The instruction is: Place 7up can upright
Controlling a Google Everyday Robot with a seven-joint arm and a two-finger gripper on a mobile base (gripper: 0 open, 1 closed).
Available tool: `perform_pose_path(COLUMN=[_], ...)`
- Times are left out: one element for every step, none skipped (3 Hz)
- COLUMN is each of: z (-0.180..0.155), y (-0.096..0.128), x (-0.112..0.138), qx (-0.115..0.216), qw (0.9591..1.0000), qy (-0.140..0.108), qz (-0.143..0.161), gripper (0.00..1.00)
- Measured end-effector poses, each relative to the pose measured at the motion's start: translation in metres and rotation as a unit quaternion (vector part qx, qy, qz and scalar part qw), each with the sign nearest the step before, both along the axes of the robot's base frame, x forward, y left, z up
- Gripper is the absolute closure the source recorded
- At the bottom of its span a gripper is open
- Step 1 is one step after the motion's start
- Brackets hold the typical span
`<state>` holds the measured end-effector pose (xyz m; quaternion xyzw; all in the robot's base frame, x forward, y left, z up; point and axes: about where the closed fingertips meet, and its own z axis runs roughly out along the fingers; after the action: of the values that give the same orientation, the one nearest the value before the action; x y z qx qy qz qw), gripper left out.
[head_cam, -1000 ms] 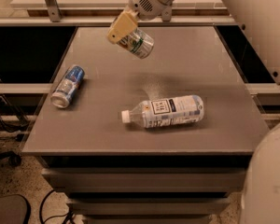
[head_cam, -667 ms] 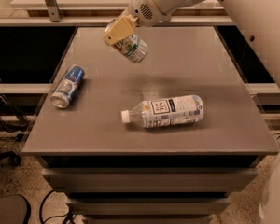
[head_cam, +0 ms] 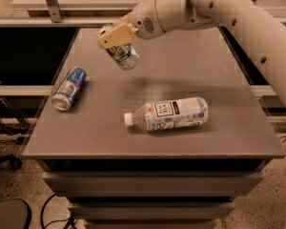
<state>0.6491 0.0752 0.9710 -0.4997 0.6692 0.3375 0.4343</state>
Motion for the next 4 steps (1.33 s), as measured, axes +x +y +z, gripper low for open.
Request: perform_pose_path(z=[0.000, -0.001, -0.005, -0.010], y=[0.001, 0.000, -0.001, 0.000], x=[-0.001, -0.001, 0.001, 0.004], qx=[0.047, 0.086, 0.118, 0.143], qw=[0.9989, 0.9963, 0.9930, 0.9897], qy=[-0.006, -0.007, -0.003, 0.000], qz=[0.003, 0.006, 0.009, 0.014], gripper=[1.00, 1.00, 1.00, 1.00])
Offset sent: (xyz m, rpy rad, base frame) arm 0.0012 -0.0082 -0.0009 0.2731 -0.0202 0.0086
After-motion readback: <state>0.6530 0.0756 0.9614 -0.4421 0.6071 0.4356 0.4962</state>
